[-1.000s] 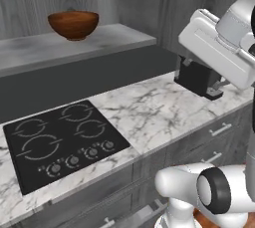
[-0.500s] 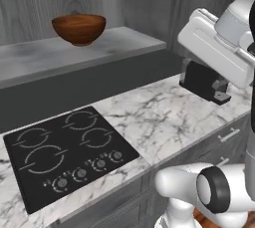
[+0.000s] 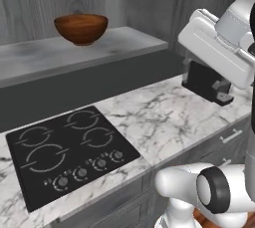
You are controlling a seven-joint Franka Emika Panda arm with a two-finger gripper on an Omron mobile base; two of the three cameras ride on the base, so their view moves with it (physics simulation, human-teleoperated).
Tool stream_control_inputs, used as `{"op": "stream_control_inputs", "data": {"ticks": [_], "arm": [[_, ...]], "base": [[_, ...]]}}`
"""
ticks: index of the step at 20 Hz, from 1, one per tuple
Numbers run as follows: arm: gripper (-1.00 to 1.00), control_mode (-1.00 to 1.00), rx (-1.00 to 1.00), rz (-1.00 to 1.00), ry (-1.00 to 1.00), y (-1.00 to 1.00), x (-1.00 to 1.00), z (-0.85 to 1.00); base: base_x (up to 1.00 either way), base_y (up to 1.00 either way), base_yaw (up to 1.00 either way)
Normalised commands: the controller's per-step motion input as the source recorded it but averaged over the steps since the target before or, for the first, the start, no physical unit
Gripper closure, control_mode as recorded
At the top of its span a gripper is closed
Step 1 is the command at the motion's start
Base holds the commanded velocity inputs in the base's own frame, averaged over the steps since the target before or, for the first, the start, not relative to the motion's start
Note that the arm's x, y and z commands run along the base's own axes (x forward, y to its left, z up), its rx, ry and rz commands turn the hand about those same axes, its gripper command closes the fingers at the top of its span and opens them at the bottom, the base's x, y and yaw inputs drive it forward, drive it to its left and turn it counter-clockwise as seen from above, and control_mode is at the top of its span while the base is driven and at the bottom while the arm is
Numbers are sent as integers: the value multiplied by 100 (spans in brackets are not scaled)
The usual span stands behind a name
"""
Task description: Move the bowls from the cabinet to the plates on the dining table.
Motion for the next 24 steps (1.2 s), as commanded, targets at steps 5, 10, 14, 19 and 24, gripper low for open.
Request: {"op": "stream_control_inputs", "data": {"ticks": [5,10,14,19,24], "arm": [[-100,100,0,0,0,0,0,0],[-100,100,0,0,0,0,0,0],[-100,100,0,0,0,0,0,0],[-100,100,0,0,0,0,0,0],[-100,100,0,0,0,0,0,0]], "base": [[0,85,22],[0,68,28],[5,33,35],[5,23,36],[11,45,19]]}}
